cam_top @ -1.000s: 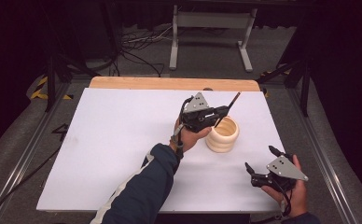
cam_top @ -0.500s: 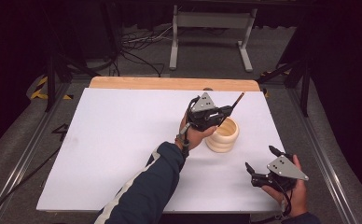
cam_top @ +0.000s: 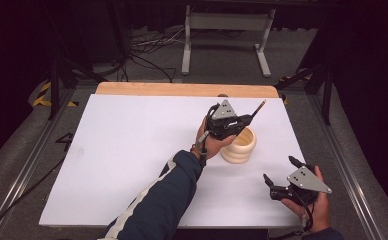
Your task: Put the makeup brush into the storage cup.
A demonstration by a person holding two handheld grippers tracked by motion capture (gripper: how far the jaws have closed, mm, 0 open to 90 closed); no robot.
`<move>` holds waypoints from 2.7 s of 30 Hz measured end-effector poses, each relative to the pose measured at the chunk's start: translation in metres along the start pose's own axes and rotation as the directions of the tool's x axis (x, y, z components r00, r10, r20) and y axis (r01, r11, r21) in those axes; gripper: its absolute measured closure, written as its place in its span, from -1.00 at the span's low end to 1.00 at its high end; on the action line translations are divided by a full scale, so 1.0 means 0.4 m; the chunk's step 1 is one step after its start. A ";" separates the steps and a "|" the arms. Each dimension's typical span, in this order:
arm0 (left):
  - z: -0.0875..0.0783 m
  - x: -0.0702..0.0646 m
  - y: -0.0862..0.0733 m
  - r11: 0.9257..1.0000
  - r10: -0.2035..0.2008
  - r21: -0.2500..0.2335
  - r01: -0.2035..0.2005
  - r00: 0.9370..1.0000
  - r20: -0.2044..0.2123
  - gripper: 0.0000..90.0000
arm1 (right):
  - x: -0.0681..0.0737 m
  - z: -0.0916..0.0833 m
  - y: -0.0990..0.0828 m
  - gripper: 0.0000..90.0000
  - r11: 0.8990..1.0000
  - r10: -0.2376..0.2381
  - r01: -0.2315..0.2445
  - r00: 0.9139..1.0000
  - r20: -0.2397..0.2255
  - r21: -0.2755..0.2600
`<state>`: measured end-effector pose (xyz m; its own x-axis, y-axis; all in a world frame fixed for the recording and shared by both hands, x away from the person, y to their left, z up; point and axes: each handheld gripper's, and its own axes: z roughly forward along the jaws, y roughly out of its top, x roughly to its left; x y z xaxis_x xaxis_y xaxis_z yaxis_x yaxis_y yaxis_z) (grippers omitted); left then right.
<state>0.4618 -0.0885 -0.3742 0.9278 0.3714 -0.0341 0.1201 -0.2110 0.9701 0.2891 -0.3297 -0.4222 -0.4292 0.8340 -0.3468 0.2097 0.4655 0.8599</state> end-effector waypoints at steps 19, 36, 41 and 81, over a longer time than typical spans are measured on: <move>0.022 -0.001 -0.040 0.999 -0.002 0.047 0.001 1.000 0.013 0.84 | 0.001 0.001 0.000 -0.88 1.000 0.002 -0.002 1.000 -0.002 0.001; -0.013 0.001 -0.076 0.997 0.019 0.077 -0.019 1.000 -0.001 0.84 | 0.005 0.004 0.001 -0.88 1.000 -0.007 0.007 1.000 -0.003 0.007; -0.021 0.002 -0.075 0.997 0.023 0.077 -0.023 1.000 -0.002 0.84 | 0.006 0.005 0.001 -0.88 1.000 -0.008 0.008 1.000 -0.002 0.009; -0.060 -0.021 -0.063 0.993 0.097 0.073 -0.092 0.994 -0.059 0.51 | 0.008 0.007 0.001 -0.88 1.000 -0.015 0.015 1.000 0.001 0.016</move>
<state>0.4425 -0.0647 -0.3926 0.9126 0.4020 0.0743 0.0594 -0.3102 0.9488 0.2902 -0.3260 -0.4238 -0.4316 0.8273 -0.3595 0.2176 0.4822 0.8486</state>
